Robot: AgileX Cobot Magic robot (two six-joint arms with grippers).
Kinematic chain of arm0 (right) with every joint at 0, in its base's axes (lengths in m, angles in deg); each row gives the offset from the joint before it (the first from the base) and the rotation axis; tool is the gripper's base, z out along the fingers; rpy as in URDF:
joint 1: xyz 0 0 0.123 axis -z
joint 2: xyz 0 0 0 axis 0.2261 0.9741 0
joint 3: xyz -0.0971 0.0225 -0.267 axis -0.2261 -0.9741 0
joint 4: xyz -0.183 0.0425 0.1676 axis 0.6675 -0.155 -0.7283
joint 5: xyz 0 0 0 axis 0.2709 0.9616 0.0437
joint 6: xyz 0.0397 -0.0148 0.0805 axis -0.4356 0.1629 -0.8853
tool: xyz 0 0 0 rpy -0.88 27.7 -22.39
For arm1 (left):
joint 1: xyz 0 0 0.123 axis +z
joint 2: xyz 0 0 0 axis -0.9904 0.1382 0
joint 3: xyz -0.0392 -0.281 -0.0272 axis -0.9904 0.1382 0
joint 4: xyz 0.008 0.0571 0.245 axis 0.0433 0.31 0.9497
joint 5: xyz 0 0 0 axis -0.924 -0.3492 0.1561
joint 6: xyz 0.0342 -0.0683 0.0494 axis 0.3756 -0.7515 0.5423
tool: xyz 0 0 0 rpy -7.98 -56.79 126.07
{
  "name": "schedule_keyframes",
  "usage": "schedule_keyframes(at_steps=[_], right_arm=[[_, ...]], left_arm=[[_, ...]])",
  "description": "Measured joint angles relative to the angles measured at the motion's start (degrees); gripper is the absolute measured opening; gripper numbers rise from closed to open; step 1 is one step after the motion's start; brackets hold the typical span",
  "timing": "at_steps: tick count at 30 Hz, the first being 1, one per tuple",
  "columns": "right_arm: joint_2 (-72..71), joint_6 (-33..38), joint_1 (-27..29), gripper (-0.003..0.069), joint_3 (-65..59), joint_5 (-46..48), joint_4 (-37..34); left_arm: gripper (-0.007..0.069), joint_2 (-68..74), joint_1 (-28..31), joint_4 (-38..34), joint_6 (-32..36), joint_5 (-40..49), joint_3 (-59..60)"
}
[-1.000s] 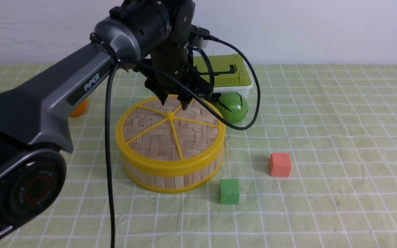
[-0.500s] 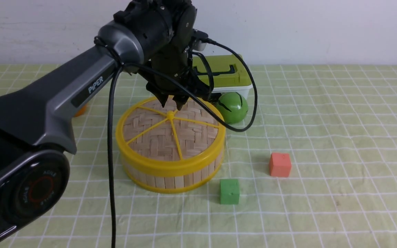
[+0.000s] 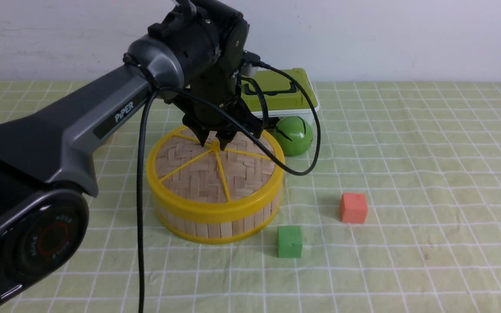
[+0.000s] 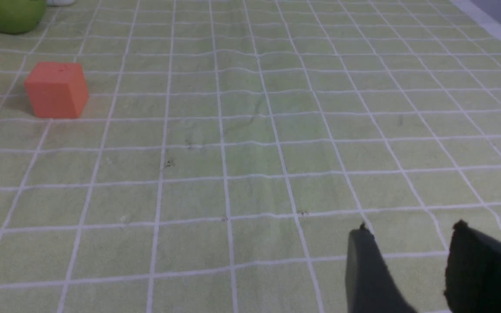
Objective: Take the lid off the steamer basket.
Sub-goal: Use the left arm to lift the lid of the steamer, then use the left arm to place the steamer lid on the table
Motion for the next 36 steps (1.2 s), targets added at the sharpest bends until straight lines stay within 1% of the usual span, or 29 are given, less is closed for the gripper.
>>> schedule_keyframes(at_steps=[2, 5, 6, 8, 11, 22, 31, 33, 35, 36], right_arm=[[0.0, 0.0, 0.0, 0.0243, 0.0, 0.0, 0.0], [0.0, 0.0, 0.0, 0.0241, 0.0, 0.0, 0.0], [0.0, 0.0, 0.0, 0.0241, 0.0, 0.0, 0.0], [0.0, 0.0, 0.0, 0.0241, 0.0, 0.0, 0.0], [0.0, 0.0, 0.0, 0.0241, 0.0, 0.0, 0.0], [0.0, 0.0, 0.0, 0.0241, 0.0, 0.0, 0.0], [0.0, 0.0, 0.0, 0.0241, 0.0, 0.0, 0.0], [0.0, 0.0, 0.0, 0.0241, 0.0, 0.0, 0.0], [0.0, 0.0, 0.0, 0.0241, 0.0, 0.0, 0.0], [0.0, 0.0, 0.0, 0.0241, 0.0, 0.0, 0.0]], left_arm=[[0.0267, 0.06, 0.0, 0.0, 0.0, 0.0, 0.05], [0.0215, 0.06, 0.0, 0.06, 0.0, 0.0, 0.05], [0.0211, 0.06, 0.0, 0.06, 0.0, 0.0, 0.05], [0.0159, 0.06, 0.0, -0.12, 0.0, -0.06, 0.05], [0.0106, 0.24, 0.0, -0.39, -0.26, -0.06, 0.05], [0.0102, -1.21, 0.0, -0.44, -1.46, 0.0, 0.12], [0.0102, -15.76, 0.22, 1.16, -1.51, 0.0, 0.36], [0.0102, -22.24, 2.11, 1.38, -2.01, 0.0, 2.44], [0.0102, -24.54, 3.44, 1.38, -2.69, 0.0, 4.09], [0.0102, -28.24, 6.29, 1.5, -3.91, 0.0, 7.89]])
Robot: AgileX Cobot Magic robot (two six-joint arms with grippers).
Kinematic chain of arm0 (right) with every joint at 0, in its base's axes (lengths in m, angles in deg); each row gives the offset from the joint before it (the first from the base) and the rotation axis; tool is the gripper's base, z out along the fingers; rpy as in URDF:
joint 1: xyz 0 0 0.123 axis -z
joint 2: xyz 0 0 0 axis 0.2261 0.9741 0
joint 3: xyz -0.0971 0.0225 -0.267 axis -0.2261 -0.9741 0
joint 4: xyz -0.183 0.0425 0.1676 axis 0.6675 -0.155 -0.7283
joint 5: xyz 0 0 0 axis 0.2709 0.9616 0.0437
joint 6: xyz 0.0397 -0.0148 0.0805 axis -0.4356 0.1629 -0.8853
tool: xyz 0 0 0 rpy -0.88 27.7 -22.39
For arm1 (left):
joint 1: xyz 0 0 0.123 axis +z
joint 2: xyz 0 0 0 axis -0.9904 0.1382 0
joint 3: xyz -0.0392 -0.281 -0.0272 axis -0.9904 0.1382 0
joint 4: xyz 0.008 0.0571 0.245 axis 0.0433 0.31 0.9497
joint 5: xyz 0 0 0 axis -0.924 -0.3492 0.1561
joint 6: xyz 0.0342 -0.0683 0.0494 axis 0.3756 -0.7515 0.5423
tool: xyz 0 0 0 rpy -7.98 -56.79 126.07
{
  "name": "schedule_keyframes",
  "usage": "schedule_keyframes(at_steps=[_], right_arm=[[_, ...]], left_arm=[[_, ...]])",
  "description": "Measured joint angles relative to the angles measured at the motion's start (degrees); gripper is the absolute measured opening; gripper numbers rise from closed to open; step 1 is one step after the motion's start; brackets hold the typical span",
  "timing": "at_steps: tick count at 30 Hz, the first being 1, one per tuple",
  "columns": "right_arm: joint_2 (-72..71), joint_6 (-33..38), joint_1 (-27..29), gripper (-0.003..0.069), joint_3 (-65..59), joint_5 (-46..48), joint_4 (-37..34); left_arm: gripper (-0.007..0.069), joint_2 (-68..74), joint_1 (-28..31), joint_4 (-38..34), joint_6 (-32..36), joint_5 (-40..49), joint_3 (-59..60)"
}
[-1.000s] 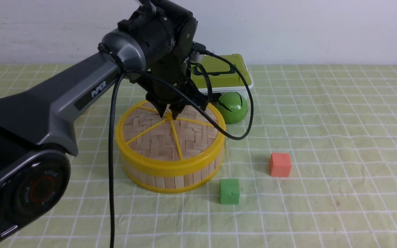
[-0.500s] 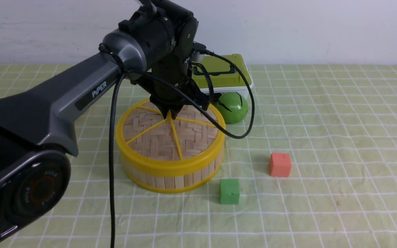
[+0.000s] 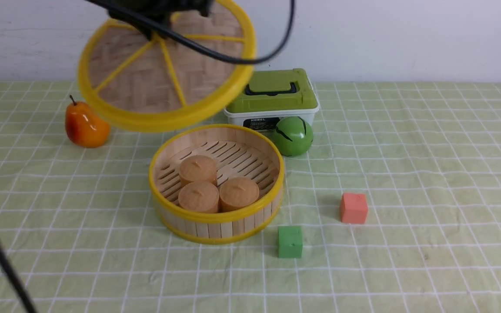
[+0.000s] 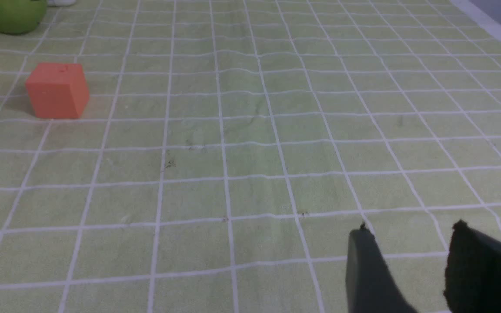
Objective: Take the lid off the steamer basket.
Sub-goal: Use the left arm to place the steamer lid on the table
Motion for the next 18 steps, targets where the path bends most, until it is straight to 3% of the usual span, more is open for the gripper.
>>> schedule_keyframes(at_steps=[2, 6, 10, 18], right_arm=[[0.0, 0.0, 0.0, 0.0241, 0.0, 0.0, 0.0], [0.0, 0.0, 0.0, 0.0241, 0.0, 0.0, 0.0], [0.0, 0.0, 0.0, 0.0241, 0.0, 0.0, 0.0], [0.0, 0.0, 0.0, 0.0241, 0.0, 0.0, 0.0]], left_arm=[[0.0102, -2.69, 2.56, 0.33, -0.65, 0.0, 3.75], [0.0102, -9.82, 12.94, 0.42, -2.03, -0.98, 21.52], [0.0102, -9.37, 20.71, -2.05, -2.33, -11.82, 36.37], [0.0102, 1.81, 23.29, -4.78, -3.9, -23.65, 42.29]])
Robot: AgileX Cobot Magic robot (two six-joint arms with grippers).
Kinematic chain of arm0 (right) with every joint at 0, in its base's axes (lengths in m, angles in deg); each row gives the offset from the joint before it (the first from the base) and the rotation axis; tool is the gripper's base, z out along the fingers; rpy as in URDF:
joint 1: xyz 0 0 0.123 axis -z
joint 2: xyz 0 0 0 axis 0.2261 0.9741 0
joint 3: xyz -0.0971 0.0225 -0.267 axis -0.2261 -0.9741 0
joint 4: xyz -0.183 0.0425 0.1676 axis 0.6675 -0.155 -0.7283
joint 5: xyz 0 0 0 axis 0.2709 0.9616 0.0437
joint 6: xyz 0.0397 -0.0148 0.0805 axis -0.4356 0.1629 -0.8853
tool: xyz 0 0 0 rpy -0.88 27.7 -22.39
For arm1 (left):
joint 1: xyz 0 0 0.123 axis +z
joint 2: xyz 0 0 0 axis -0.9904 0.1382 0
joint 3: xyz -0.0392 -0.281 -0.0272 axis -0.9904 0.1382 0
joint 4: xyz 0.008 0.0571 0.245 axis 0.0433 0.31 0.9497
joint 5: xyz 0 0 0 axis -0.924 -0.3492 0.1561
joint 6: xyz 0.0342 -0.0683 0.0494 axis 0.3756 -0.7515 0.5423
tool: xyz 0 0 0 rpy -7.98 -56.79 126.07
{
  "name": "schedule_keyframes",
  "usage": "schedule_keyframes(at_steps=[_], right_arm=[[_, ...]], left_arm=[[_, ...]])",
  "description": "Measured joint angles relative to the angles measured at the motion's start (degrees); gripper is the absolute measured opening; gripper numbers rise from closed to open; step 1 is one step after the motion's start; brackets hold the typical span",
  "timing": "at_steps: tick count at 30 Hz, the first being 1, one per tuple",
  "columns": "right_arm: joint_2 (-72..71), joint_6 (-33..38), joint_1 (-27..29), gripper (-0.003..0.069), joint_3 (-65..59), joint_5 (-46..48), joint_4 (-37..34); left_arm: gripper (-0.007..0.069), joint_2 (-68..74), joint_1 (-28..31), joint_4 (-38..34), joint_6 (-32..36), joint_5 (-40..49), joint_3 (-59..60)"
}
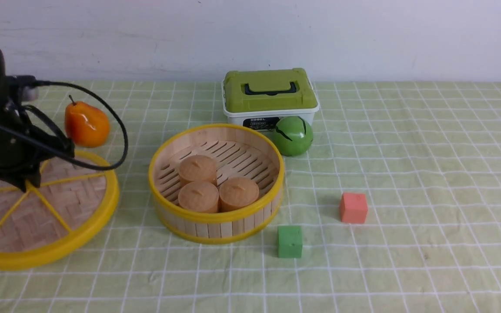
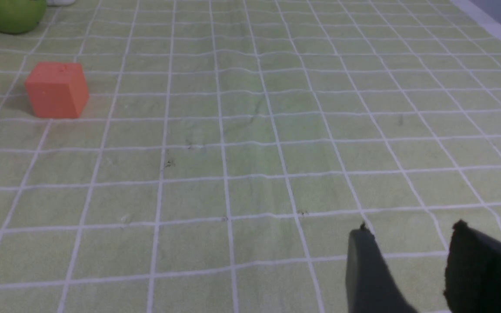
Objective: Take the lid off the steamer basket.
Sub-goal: Use the left arm to place the steamer lid on the table
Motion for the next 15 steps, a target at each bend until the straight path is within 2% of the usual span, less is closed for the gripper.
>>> schedule_keyframes(at_steps=[11, 15], right_arm=[[0.0, 0.0, 0.0, 0.0241, 0.0, 0.0, 0.0], [0.0, 0.0, 0.0, 0.0241, 0.0, 0.0, 0.0]], left_arm=[[0.012, 5.41, 0.0, -5.72, -0.12, -6.37, 0.05], [0.0237, 4.68, 0.0, -8.67, -0.12, -6.57, 0.05]])
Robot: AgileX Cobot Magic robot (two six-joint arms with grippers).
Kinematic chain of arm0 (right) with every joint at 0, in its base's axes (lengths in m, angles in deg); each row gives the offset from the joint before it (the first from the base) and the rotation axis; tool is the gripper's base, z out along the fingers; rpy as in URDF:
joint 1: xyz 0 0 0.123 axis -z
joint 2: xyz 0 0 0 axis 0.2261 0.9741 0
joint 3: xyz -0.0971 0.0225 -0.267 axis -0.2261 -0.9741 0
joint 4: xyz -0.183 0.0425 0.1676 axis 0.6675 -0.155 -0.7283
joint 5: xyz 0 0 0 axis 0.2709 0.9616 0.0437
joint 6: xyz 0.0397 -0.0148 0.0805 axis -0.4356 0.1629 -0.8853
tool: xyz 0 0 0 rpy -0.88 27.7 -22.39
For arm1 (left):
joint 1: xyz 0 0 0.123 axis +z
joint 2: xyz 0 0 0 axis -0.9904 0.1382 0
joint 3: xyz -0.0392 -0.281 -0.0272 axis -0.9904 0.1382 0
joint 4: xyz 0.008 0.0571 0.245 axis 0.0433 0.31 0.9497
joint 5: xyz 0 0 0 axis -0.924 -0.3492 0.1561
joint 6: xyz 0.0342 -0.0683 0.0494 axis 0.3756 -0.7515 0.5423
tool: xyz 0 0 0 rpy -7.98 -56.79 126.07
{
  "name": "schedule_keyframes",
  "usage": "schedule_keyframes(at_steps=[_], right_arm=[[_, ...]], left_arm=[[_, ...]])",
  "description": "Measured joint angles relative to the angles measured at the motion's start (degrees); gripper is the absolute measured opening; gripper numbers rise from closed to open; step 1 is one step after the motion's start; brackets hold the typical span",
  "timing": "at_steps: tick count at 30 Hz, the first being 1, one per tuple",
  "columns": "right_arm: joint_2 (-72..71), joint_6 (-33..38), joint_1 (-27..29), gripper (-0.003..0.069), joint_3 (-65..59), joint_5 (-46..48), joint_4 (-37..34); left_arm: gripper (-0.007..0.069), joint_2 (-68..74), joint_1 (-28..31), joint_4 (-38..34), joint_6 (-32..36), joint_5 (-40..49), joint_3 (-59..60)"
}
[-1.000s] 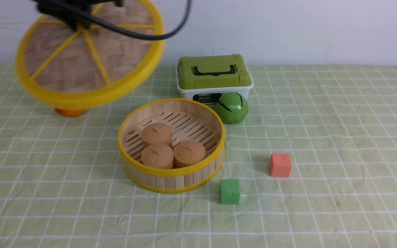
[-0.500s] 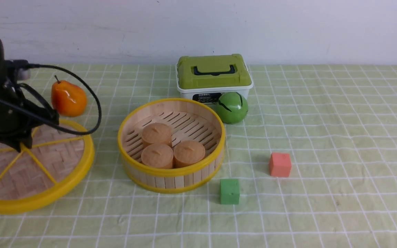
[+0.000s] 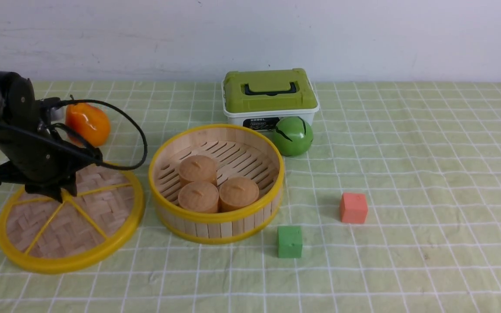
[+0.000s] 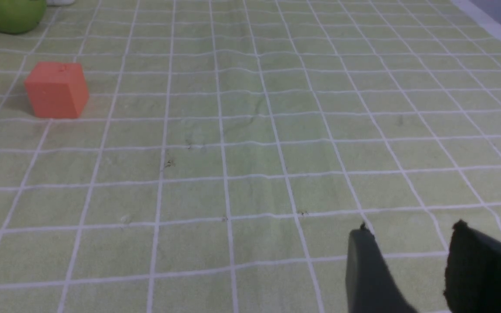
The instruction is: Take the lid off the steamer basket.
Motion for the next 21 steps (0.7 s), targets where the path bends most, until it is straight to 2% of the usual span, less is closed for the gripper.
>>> schedule_keyframes(at_steps=[3, 8, 12, 17, 19, 21], right_arm=[[0.0, 0.0, 0.0, 0.0241, 0.0, 0.0, 0.0], [0.0, 0.0, 0.0, 0.0241, 0.0, 0.0, 0.0], [0.0, 0.0, 0.0, 0.0241, 0.0, 0.0, 0.0], [0.0, 0.0, 0.0, 0.0241, 0.0, 0.0, 0.0], [0.0, 0.0, 0.0, 0.0241, 0.0, 0.0, 0.0], [0.0, 0.0, 0.0, 0.0241, 0.0, 0.0, 0.0]], left_arm=[[0.0316, -3.24, 0.0, -1.53, 0.5, 2.28, 0.06], [0.0319, -13.67, 0.0, -3.95, 1.89, 4.18, 0.18], [0.019, -30.28, 0.0, -12.93, 6.03, -0.98, 3.84], [0.0001, -51.07, 0.0, -20.56, 16.99, -7.86, 13.8], [-0.0013, -56.92, 0.0, -21.42, 20.4, -8.94, 17.54], [-0.0013, -68.01, 0.0, -22.64, 27.3, -11.19, 26.11]])
